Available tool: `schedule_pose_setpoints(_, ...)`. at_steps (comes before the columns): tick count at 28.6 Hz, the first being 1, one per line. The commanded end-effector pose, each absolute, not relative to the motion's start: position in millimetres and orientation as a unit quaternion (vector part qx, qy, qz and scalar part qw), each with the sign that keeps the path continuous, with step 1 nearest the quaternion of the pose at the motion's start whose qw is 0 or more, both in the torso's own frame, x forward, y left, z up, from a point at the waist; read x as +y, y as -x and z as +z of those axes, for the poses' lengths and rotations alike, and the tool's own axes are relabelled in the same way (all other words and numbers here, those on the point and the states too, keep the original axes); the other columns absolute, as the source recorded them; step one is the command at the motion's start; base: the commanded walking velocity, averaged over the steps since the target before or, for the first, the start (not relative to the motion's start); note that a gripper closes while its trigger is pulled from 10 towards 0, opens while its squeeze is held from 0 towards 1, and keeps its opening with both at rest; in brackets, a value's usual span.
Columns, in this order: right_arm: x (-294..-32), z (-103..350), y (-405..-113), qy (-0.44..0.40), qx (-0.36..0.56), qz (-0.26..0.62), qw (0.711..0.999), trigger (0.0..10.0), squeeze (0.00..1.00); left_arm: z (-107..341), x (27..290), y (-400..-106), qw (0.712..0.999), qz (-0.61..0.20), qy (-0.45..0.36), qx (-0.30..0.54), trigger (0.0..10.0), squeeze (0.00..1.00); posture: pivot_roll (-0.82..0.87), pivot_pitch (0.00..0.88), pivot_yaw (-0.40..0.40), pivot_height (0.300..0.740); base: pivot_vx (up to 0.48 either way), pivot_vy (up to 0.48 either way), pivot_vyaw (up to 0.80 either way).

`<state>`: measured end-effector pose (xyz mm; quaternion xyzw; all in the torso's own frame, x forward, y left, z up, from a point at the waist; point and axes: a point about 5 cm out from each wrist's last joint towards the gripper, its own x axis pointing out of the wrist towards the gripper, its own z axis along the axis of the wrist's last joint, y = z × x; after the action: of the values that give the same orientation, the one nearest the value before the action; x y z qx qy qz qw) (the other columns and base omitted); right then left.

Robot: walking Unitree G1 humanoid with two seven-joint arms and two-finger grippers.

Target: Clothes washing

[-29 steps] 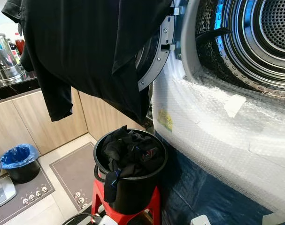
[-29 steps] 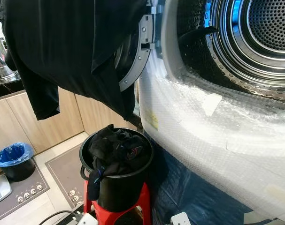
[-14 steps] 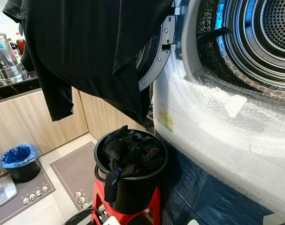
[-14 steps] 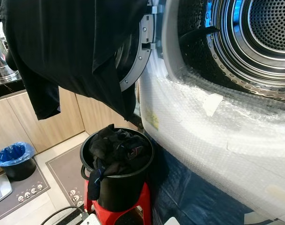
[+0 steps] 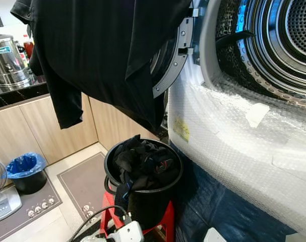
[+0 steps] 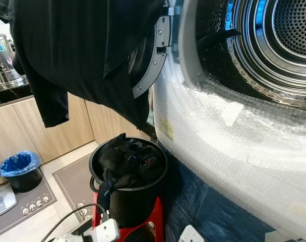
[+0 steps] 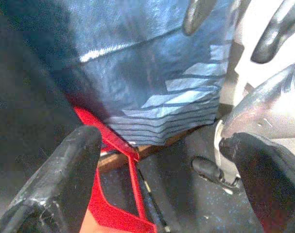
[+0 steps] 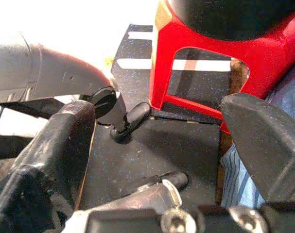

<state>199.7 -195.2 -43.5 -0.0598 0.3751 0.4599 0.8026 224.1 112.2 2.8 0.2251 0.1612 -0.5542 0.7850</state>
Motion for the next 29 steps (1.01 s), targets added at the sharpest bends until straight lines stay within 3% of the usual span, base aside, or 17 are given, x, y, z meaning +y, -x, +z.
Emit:
schedule_pose_setpoints(1, -195.7, -36.5, -207.8, 0.067, 0.364, 0.471, 0.801, 10.0, 0.00, 18.2, 106.1, -227.0, 0.767, -0.573, -0.248, 0.145, 10.0, 0.00, -0.01, 0.000, -0.001, 0.740, 0.000, 0.000, 0.00)
schedule_pose_setpoints(10, -198.4, -28.4, -216.2, 0.070, 0.357, 0.476, 0.800, 10.0, 0.00, 57.3, 97.3, -231.0, 0.779, -0.542, -0.298, 0.097, 10.0, 0.00, -0.01, 0.000, 0.003, 0.740, 0.000, 0.000, 0.00)
schedule_pose_setpoints(14, -202.4, -25.2, -224.5, 0.090, 0.344, 0.443, 0.823, 10.0, 0.00, 62.6, 103.6, -237.4, 0.810, -0.468, -0.343, 0.083, 10.0, 0.00, 0.00, 0.000, 0.000, 0.740, 0.000, 0.000, 0.00)
schedule_pose_setpoints(18, -205.7, -21.7, -234.8, 0.099, 0.321, 0.386, 0.859, 10.0, 0.00, 69.8, 114.4, -245.4, 0.866, -0.367, -0.331, 0.077, 10.0, 0.00, 0.02, 0.000, -0.012, 0.740, 0.000, 0.000, 0.00)
schedule_pose_setpoints(29, -204.7, -19.7, -238.8, 0.057, 0.300, 0.348, 0.887, 10.0, 0.00, 108.1, 127.1, -261.9, 0.915, -0.225, -0.334, -0.013, 10.0, 0.00, 0.04, 0.000, -0.013, 0.740, 0.000, 0.000, 0.00)
